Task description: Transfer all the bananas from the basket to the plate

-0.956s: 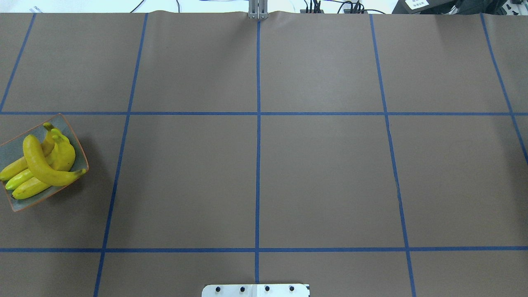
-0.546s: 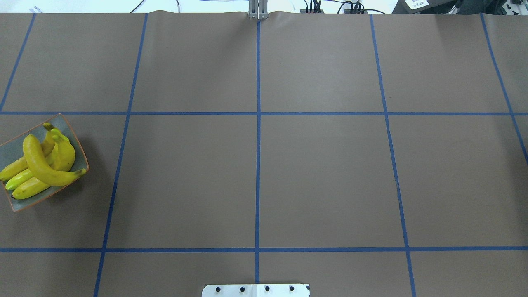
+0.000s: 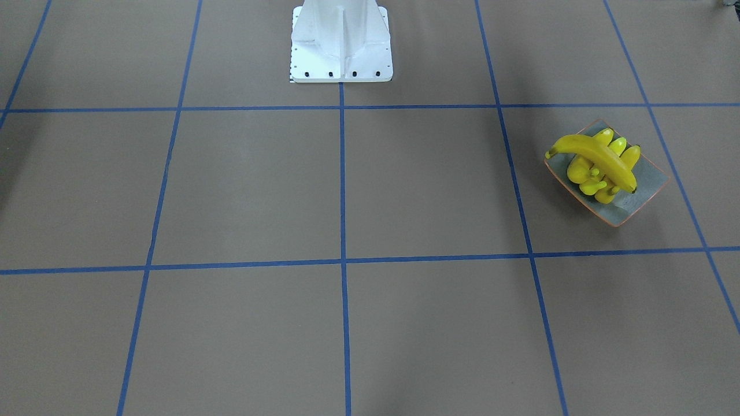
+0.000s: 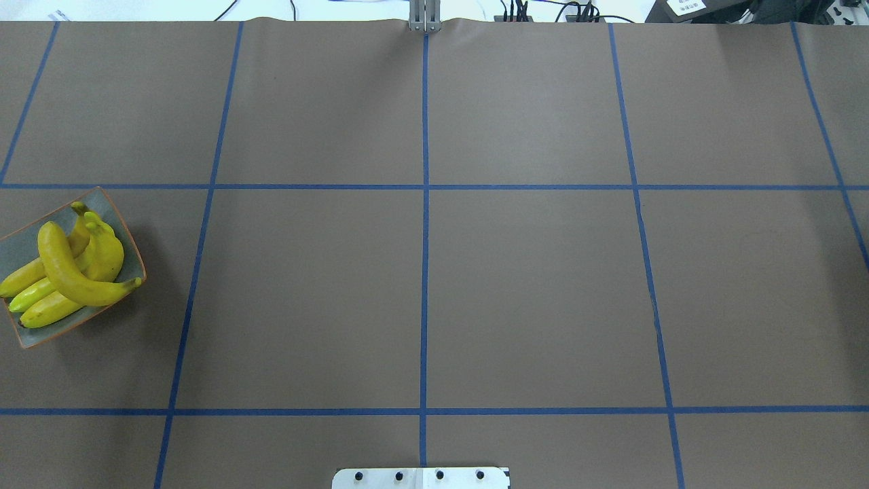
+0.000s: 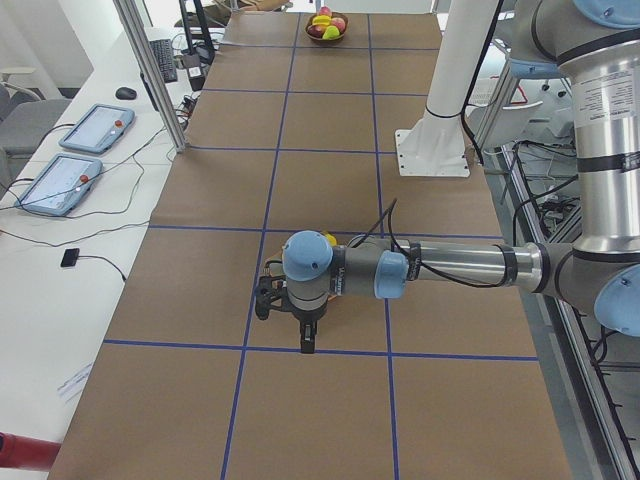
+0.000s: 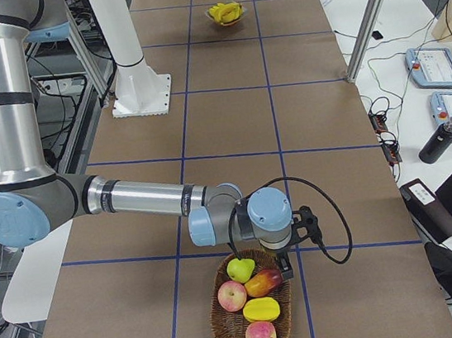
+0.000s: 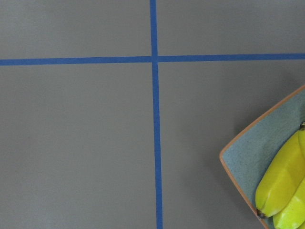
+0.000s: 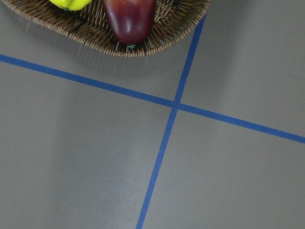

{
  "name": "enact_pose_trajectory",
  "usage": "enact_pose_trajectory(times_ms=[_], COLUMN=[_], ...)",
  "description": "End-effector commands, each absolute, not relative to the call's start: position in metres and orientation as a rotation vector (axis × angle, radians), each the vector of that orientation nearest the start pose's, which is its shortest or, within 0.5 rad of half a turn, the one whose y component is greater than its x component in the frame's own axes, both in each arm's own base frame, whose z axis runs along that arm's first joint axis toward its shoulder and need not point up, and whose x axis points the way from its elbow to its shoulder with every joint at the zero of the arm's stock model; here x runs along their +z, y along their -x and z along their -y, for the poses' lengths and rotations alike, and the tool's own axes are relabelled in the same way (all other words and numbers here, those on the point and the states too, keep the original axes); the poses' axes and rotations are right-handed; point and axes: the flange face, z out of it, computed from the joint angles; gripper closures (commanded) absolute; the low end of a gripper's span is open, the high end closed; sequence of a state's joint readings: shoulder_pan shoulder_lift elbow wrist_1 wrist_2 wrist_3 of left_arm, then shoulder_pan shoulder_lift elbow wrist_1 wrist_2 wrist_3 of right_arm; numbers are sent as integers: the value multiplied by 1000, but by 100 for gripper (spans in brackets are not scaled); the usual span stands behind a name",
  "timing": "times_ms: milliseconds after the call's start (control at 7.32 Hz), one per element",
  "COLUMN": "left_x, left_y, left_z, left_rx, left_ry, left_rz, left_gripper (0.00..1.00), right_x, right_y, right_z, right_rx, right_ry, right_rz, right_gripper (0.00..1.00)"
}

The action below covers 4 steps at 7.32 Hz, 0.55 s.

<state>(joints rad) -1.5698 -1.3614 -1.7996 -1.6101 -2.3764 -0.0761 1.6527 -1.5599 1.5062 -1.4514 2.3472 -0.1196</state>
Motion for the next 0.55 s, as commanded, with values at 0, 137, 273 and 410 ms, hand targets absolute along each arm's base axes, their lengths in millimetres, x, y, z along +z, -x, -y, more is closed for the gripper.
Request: enact_pose_trajectory(times_ms=[0, 137, 273, 410], left_x=[643, 642, 643, 643], left_y=[79, 79, 80, 80], left_z=[378, 379, 377, 377], left_rx=[-99, -96, -99, -100], left_ry=[-22, -27, -24, -24], left_rz=[-800, -800, -800, -800], left_gripper=[0, 0, 0, 0], right_x=[650, 646, 640, 638], right_y=[-95, -83, -78, -77], right_z=[493, 493, 491, 489], right_rx=[35, 27, 22, 17], right_ry=[-107, -99, -87, -81], right_rz=[719, 728, 732, 732], right_gripper=[1, 1, 1, 1])
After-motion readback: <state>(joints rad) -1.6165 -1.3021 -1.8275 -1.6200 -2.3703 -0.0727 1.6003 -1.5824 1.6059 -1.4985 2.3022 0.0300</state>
